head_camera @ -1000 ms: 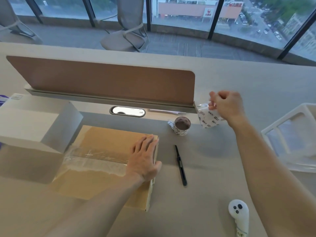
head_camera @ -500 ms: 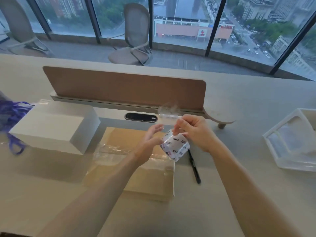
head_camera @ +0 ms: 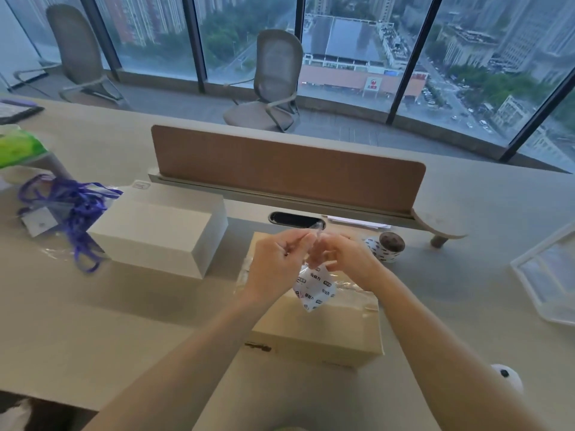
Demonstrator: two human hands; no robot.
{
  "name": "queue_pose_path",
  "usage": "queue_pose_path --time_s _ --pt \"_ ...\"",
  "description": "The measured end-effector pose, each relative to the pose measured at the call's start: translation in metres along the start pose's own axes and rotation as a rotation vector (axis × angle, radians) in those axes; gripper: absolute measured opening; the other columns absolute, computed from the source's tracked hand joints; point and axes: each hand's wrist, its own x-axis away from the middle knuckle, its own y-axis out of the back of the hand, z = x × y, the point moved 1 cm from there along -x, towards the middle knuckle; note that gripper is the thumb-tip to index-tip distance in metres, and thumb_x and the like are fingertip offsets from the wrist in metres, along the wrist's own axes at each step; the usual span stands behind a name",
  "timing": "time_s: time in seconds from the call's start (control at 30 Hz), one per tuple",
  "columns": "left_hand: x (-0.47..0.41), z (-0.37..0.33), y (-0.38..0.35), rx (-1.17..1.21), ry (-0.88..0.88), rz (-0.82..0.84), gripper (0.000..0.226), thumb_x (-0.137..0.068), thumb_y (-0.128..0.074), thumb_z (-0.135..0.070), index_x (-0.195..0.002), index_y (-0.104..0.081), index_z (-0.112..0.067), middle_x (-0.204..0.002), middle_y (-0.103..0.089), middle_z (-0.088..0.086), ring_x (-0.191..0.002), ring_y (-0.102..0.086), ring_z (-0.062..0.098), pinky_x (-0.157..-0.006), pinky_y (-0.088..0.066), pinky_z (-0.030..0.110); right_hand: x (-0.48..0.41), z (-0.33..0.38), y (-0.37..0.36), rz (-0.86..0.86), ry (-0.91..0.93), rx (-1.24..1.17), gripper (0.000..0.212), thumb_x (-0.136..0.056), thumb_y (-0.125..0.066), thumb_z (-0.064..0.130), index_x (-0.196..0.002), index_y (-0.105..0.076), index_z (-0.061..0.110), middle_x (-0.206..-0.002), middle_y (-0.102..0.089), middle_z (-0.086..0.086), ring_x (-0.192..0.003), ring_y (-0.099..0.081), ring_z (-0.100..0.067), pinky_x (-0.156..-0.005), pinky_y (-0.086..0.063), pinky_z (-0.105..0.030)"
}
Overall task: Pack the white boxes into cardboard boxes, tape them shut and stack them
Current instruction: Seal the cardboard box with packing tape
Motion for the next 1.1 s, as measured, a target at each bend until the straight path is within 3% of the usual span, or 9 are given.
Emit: queue_pose_path --time_s 0.2,0.4,0.53,0.6,0.73,0.83,0.93,1.0,1.1 --pt "0.011 -0.005 0.020 -0.127 -0.166 0.086 0.022 -0.099 -0.060 -0.025 -0.114 -0.076 -0.021 -0.094 -0.073 -0.020 -0.079 -0.065 -0.015 -0.069 -0.045 0.003 -0.009 0.006 -0.032 -0.120 -0.177 -0.118 0.040 -0.101 -0.040 0.037 -0.097 -0.062 0.004 -0.090 -0.068 -0.015 -0.079 -0.069 -0.023 -0.096 -0.047 -0.057" --pt "0.007 0.004 0.030 -0.203 -0.194 0.112 0.025 -0.100 -0.058 -0.033 -0.118 -0.074 -0.026 -0.084 -0.074 -0.016 -0.065 -0.063 -0.004 -0.060 -0.042 0.007 -0.017 0.000 -0.038 -0.253 -0.295 -0.584 0.047 -0.098 -0.048 0.050 -0.112 -0.059 0.007 -0.105 -0.062 -0.011 -0.073 -0.068 -0.030 -0.080 -0.053 -0.048" --pt "0.000 0.007 0.035 -0.185 -0.158 0.099 0.023 -0.101 -0.058 -0.034 -0.117 -0.074 -0.031 -0.068 -0.068 -0.022 -0.055 -0.057 -0.003 -0.054 -0.038 0.010 -0.022 -0.007 -0.044 -0.402 -0.235 -0.731 0.039 -0.092 -0.056 0.044 -0.108 -0.057 0.008 -0.131 -0.055 -0.010 -0.087 -0.064 -0.038 -0.098 -0.043 -0.059" --pt "-0.005 0.008 0.035 -0.169 -0.128 0.112 0.022 -0.101 -0.058 -0.035 -0.115 -0.075 -0.031 -0.062 -0.065 -0.024 -0.054 -0.056 -0.002 -0.054 -0.039 0.013 -0.023 -0.009 -0.050 -0.487 -0.186 -0.751 0.030 -0.093 -0.056 0.035 -0.110 -0.059 0.011 -0.130 -0.054 -0.006 -0.097 -0.065 -0.035 -0.095 -0.046 -0.054" --pt "-0.021 0.010 0.038 -0.133 -0.006 0.064 0.018 -0.099 -0.058 -0.041 -0.098 -0.077 -0.038 -0.060 -0.065 -0.019 -0.055 -0.059 0.003 -0.056 -0.048 0.024 -0.017 -0.018 -0.055 -0.622 -0.103 -0.511 0.025 -0.097 -0.050 0.011 -0.120 -0.056 0.011 -0.111 -0.051 -0.009 -0.098 -0.050 -0.021 -0.088 -0.045 -0.041" --pt "-0.032 0.010 0.048 0.047 0.122 0.051 0.020 -0.099 -0.058 -0.037 -0.090 -0.074 -0.044 -0.082 -0.076 -0.012 -0.077 -0.074 0.015 -0.073 -0.061 0.044 -0.011 -0.032 -0.061 -0.439 -0.105 -0.304 0.035 -0.087 -0.056 0.002 -0.120 -0.050 0.011 -0.120 -0.052 -0.016 -0.100 -0.056 -0.026 -0.087 -0.049 -0.039" --pt "-0.035 0.000 0.056 0.239 0.291 0.069 0.018 -0.101 -0.058 -0.030 -0.095 -0.075 -0.026 -0.087 -0.077 -0.001 -0.076 -0.074 0.014 -0.076 -0.062 0.046 -0.010 -0.034 -0.082 -0.237 -0.122 -0.002 0.057 -0.085 -0.073 0.012 -0.129 -0.036 0.017 -0.118 -0.056 -0.010 -0.098 -0.065 -0.021 -0.076 -0.055 -0.028" --pt "-0.037 -0.001 0.061 0.373 0.406 0.048 0.022 -0.100 -0.059 -0.028 -0.095 -0.076 -0.014 -0.087 -0.077 0.005 -0.073 -0.073 0.019 -0.071 -0.063 0.043 -0.013 -0.031 -0.097 -0.248 -0.104 0.219 0.075 -0.078 -0.082 0.022 -0.128 -0.026 0.027 -0.109 -0.055 -0.002 -0.088 -0.066 -0.015 -0.064 -0.054 -0.023" --pt "-0.042 0.007 0.074 0.469 0.459 -0.032 0.021 -0.100 -0.060 -0.026 -0.093 -0.075 -0.013 -0.084 -0.077 0.004 -0.071 -0.072 0.018 -0.066 -0.062 0.036 -0.020 -0.027 -0.099 -0.315 0.000 0.488 0.072 -0.079 -0.078 0.023 -0.125 -0.023 0.028 -0.108 -0.051 -0.003 -0.081 -0.061 -0.017 -0.063 -0.056 -0.028"
